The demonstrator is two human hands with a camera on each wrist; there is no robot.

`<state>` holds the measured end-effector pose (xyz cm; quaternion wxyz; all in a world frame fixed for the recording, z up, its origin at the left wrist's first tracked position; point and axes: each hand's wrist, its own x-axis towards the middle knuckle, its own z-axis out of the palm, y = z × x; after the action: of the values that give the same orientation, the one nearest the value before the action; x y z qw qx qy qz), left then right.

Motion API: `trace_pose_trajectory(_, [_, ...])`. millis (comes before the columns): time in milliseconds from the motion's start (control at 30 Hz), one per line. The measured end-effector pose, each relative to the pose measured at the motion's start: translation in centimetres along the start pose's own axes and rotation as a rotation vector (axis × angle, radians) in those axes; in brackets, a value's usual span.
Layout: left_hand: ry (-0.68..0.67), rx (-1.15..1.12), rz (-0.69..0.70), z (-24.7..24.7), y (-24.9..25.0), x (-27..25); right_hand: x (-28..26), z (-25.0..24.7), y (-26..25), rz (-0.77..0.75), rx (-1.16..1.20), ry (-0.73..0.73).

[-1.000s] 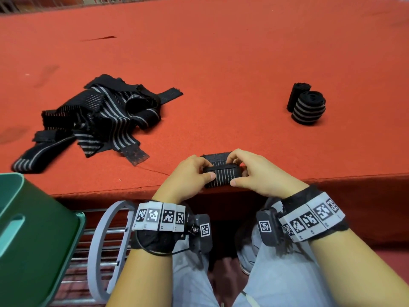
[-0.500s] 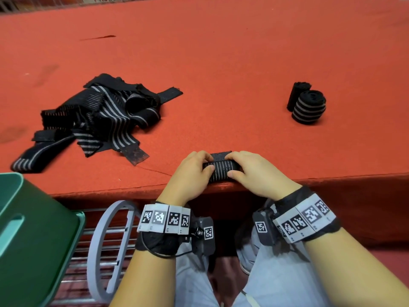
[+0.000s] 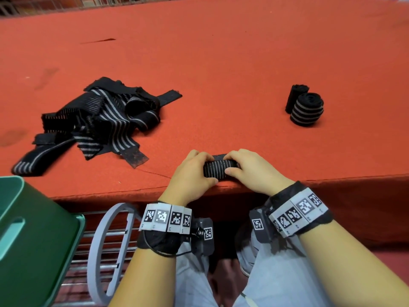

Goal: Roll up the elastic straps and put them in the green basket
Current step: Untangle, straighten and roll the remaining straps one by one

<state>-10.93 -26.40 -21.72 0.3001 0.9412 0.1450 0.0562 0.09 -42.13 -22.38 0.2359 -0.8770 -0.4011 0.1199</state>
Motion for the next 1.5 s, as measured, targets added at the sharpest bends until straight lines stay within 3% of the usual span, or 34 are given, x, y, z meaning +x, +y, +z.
trace_pose_trajectory(433, [-0.071,0.04,-0.023,-1.5,-0.4,3.2,2.6,-0.9,-0.2,0.019,-0.002,-0.009])
trace_pose_trajectory(667, [-0.175,0.096,-0.012,-1.8,-1.2,4.6,4.9,-1.8,0.0,0.039,0.029,-0.116])
trace_pose_trajectory(1033, [-0.262,0.096,-0.1,-1.7,-1.2,6.0,6.3,-2.1,-0.1,0.089,0.054,-0.162])
trace_pose_trajectory(1333, [-0.326,0.014,-0.097,-3.4,0.2,5.4,5.0,-4.2,-1.2,0.021,0.144,-0.184])
trace_pose_trajectory(1500, [-0.264,-0.115,-0.103,-4.0,1.2,6.6,5.8,-6.8,-1.8,-0.057,0.132,-0.109])
